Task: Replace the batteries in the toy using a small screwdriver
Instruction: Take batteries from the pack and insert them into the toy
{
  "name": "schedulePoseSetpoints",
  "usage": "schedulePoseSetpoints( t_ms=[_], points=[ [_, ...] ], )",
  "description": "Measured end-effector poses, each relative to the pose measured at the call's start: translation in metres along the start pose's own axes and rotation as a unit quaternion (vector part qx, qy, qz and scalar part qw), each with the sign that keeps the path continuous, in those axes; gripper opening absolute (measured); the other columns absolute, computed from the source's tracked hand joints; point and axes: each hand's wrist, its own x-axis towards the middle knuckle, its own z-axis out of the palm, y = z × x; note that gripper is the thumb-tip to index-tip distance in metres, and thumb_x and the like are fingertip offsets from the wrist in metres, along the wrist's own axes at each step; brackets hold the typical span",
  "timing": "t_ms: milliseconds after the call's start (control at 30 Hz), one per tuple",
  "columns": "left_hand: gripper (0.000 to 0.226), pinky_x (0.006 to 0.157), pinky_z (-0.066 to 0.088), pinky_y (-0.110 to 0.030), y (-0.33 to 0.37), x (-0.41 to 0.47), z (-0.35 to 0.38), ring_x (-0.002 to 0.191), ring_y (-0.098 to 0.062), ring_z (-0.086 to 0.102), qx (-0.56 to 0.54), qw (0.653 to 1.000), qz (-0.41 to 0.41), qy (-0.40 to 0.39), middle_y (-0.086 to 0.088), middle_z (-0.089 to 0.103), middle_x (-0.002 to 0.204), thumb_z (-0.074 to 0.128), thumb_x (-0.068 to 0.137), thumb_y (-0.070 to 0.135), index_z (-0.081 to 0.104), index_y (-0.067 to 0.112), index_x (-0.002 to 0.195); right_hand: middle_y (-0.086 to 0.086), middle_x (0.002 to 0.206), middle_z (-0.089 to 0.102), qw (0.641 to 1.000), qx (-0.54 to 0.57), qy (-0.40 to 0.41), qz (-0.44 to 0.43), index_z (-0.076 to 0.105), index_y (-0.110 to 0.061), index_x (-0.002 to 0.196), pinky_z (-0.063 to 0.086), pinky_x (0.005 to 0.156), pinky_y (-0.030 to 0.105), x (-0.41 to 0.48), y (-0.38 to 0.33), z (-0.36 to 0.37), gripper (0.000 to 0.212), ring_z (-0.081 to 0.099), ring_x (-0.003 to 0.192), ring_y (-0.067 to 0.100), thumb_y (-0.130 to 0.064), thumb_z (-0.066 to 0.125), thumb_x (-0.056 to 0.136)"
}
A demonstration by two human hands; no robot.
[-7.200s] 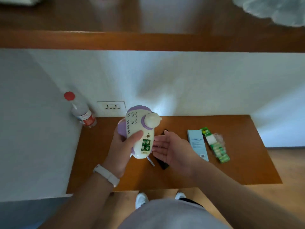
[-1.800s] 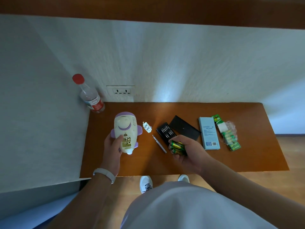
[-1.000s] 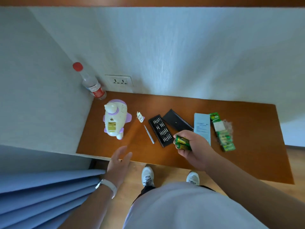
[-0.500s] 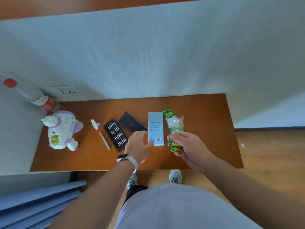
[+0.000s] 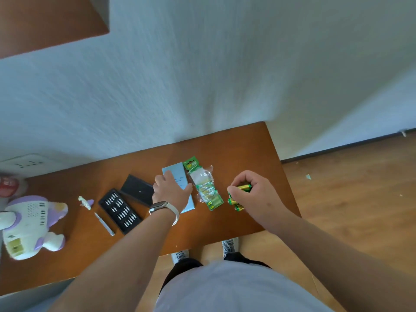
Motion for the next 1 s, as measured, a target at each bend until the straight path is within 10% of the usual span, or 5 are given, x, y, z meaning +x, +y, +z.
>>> schedulePoseSetpoints(
  t_ms=[300,600,800,1000],
  points=[
    [0.088,0.089,0.055,-0.047,0.0,0.002,0.001,0.112,-0.031,0.053,-0.078,0.996,-0.047,0.001,-0.012,0.053,0.125,0.075,0.08,0.044,0.024,0.02,0.148,-0.001,0.086,0.06,0.999,-0.037,-0.009,0.004,0.06,-0.018,0.093,0.054,0.064,0.02,0.007,0.006,-0.008,0.01,0.06,0.077,0.012,-0.027,0.064,0.091],
    [0.086,0.097,0.054,-0.041,-0.014,-0.032,-0.027,0.121,-0.022,0.05,-0.227,0.967,0.109,0.047,0.0,0.046,0.138,0.08,0.079,0.027,0.03,0.026,0.149,-0.004,0.082,0.061,0.997,-0.044,-0.057,-0.024,0.062,-0.02,0.086,0.051,0.06,0.017,0.016,-0.001,-0.002,0.006,0.058,0.072,0.008,-0.024,0.062,0.091],
    [0.097,0.091,0.052,-0.018,-0.009,-0.063,-0.068,0.117,-0.012,0.057,-0.414,0.889,0.181,-0.076,0.01,0.05,0.132,0.078,0.082,0.007,0.02,0.045,0.148,-0.012,0.08,0.064,0.994,-0.05,-0.081,-0.056,0.066,-0.026,0.084,0.052,0.069,0.026,0.022,-0.013,0.004,0.008,0.059,0.075,0.004,-0.027,0.061,0.09],
    [0.108,0.115,0.041,-0.046,-0.006,-0.084,-0.108,0.134,0.001,0.046,-0.429,0.832,0.265,-0.23,0.036,0.042,0.137,0.072,0.071,0.013,0.013,0.068,0.142,-0.012,0.097,0.064,0.987,-0.063,-0.112,-0.097,0.061,-0.036,0.102,0.058,0.082,0.031,0.026,-0.031,0.002,0.013,0.064,0.088,0.009,-0.034,0.064,0.089]
  ],
)
